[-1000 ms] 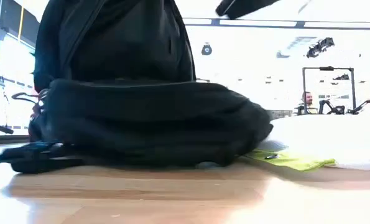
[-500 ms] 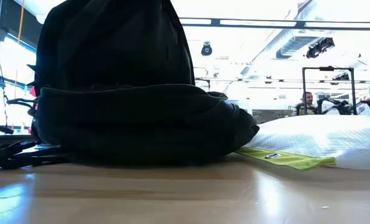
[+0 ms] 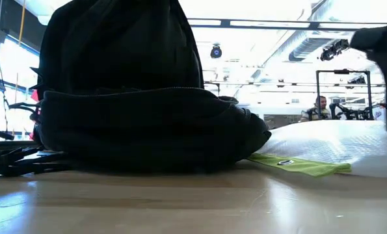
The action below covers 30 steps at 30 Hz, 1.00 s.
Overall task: Unpack backpack
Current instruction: Put the transparent zip bag into the backpack
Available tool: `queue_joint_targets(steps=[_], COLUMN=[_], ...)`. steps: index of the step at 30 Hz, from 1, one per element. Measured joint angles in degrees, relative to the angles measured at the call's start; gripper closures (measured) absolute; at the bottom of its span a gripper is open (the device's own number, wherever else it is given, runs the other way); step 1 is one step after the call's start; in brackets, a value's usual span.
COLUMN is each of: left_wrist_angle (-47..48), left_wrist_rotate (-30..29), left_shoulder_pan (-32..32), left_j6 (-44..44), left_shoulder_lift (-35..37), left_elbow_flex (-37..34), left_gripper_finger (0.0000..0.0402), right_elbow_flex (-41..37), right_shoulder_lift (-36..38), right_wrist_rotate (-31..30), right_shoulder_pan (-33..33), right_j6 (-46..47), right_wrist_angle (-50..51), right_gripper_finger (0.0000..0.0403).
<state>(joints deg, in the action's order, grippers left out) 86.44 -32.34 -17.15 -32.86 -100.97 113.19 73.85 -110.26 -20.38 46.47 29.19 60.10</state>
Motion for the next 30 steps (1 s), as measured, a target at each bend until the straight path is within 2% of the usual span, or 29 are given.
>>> queue_joint_targets(steps=[4, 8, 12, 18, 22, 24, 26, 30], left_wrist_angle=[0.0, 0.0, 0.0, 0.1, 0.1, 0.1, 0.1, 0.1], left_wrist_rotate=[0.1, 0.1, 0.1, 0.1, 0.1, 0.2, 0.2, 0.2], left_shoulder_pan=[0.0, 0.0, -0.1, -0.1, -0.1, -0.1, -0.1, -0.1], left_j6=[0.1, 0.1, 0.1, 0.1, 0.1, 0.1, 0.5, 0.6], left_shoulder_lift=[0.0, 0.0, 0.0, 0.0, 0.0, 0.0, 0.0, 0.0], left_elbow_flex=[0.0, 0.0, 0.0, 0.0, 0.0, 0.0, 0.0, 0.0], left_gripper_finger=[0.0401, 0.0401, 0.0401, 0.0401, 0.0401, 0.0401, 0.0401, 0.0401], right_elbow_flex=[0.4, 0.3, 0.3, 0.3, 0.6, 0.7, 0.7, 0.8], right_shoulder_lift=[0.1, 0.1, -0.3, -3.4, -5.9, -6.9, -7.5, -7.2], right_wrist_rotate=[-1.5, -0.9, -4.2, -4.1, -6.6, -6.8, -7.5, -8.4], right_shoulder_pan=[-1.4, -2.3, -3.3, -6.0, -6.8, -7.6, -8.2, -8.6], right_j6=[-1.2, -7.3, -8.6, -12.3, -12.9, -11.1, -9.1, -5.0], right_wrist_angle=[0.7, -4.4, -6.3, -7.8, -8.2, -6.9, -4.9, -0.7], right_gripper_finger=[0.0094, 0.0094, 0.0094, 0.0094, 0.0106, 0.0129, 0.0170, 0.0303])
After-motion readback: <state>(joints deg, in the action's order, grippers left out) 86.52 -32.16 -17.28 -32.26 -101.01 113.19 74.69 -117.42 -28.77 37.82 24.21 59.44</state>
